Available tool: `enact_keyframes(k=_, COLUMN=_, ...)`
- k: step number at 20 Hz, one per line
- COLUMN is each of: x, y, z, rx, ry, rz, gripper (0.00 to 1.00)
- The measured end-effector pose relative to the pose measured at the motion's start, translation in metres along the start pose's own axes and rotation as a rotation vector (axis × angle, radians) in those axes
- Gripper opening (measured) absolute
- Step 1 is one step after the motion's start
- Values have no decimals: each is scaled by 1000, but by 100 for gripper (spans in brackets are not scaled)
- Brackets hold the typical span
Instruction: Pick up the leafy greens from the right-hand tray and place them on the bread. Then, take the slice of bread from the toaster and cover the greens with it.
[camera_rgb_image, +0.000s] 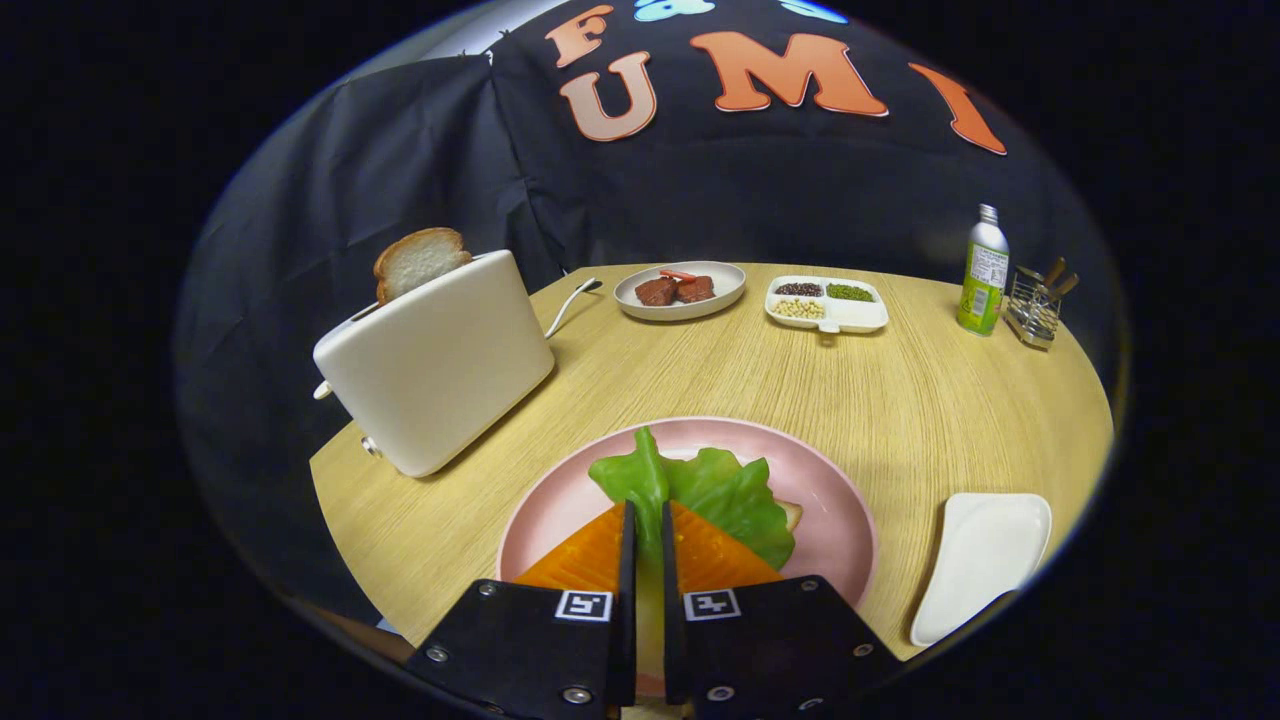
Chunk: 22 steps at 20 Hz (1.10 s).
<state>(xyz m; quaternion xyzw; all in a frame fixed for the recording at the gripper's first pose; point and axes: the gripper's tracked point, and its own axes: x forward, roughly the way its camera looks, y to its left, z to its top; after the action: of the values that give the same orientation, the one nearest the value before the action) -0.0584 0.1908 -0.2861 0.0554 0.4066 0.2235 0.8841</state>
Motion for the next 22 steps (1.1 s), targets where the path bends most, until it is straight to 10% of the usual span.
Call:
enact_keyframes(k=11, x=-20, y=14, z=73, rx=35, ry=-84, rz=18, gripper=59)
enact_keyframes(k=22, x=-25, y=100, z=183, rx=-8, ry=-105, rz=118, gripper=81)
